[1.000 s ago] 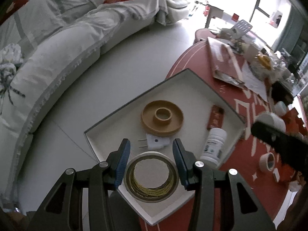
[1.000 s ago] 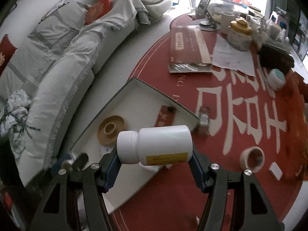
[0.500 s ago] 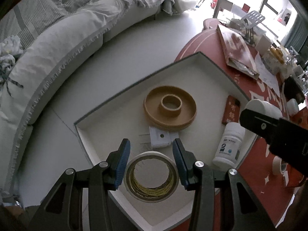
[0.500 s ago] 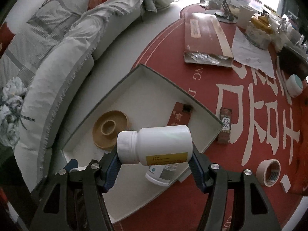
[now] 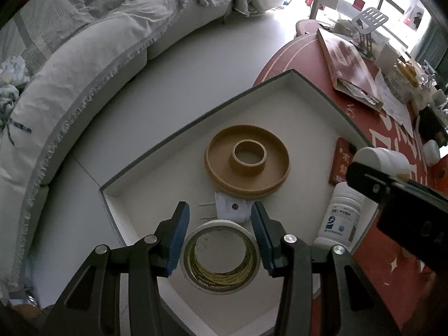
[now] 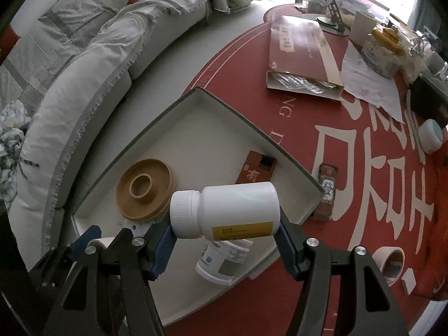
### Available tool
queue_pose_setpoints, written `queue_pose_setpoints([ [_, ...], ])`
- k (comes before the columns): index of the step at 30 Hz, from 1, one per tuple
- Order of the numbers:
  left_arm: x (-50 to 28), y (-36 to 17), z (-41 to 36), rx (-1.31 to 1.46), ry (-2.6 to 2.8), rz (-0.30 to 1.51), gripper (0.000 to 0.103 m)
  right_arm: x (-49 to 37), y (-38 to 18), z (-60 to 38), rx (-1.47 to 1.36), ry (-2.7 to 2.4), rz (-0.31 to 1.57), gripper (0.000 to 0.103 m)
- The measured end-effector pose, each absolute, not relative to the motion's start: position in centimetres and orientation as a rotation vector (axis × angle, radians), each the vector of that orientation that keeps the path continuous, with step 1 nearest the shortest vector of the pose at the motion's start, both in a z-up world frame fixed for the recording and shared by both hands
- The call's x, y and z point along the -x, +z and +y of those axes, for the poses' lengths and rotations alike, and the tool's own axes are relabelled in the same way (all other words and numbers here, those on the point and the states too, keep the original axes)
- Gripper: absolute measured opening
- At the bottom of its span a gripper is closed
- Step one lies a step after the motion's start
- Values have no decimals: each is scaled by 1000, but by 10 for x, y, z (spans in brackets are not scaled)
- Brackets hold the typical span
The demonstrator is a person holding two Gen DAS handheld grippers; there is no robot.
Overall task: Organize rigid objects
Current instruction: 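Carry the tape roll in left gripper while right gripper carries the bottle to the tray, then open left gripper to drop the tape roll in the tray while right gripper releases the bottle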
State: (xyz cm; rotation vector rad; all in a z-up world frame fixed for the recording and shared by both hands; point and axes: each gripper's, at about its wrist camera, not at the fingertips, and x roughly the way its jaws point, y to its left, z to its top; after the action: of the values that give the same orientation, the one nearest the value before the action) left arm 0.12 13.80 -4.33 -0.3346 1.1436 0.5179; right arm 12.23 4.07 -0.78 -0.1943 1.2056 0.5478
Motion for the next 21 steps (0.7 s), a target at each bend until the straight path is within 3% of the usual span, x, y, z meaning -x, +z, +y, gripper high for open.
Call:
queue_pose_setpoints([
  [16,-15,-60,131,296,500,1191,50,-133,-21,45,219,545,1210,65],
  [17,-14,-61,131,299,497,1192,56,-133,-22,45,218,560,1215,65],
  [18,-14,-61,131,301,496,1193,73,-133,-23,45,219,585,1226,66],
  [19,-14,-61,131,303,498,1189,82,-133,-24,45,223,592,1227,68],
  [20,-13,-58,132,305,504,1175,86,-132,-22,43,228,593,1215,85],
  [21,-12,-57,133,306,507,1170,86,-131,-18,38,224,594,1191,93],
])
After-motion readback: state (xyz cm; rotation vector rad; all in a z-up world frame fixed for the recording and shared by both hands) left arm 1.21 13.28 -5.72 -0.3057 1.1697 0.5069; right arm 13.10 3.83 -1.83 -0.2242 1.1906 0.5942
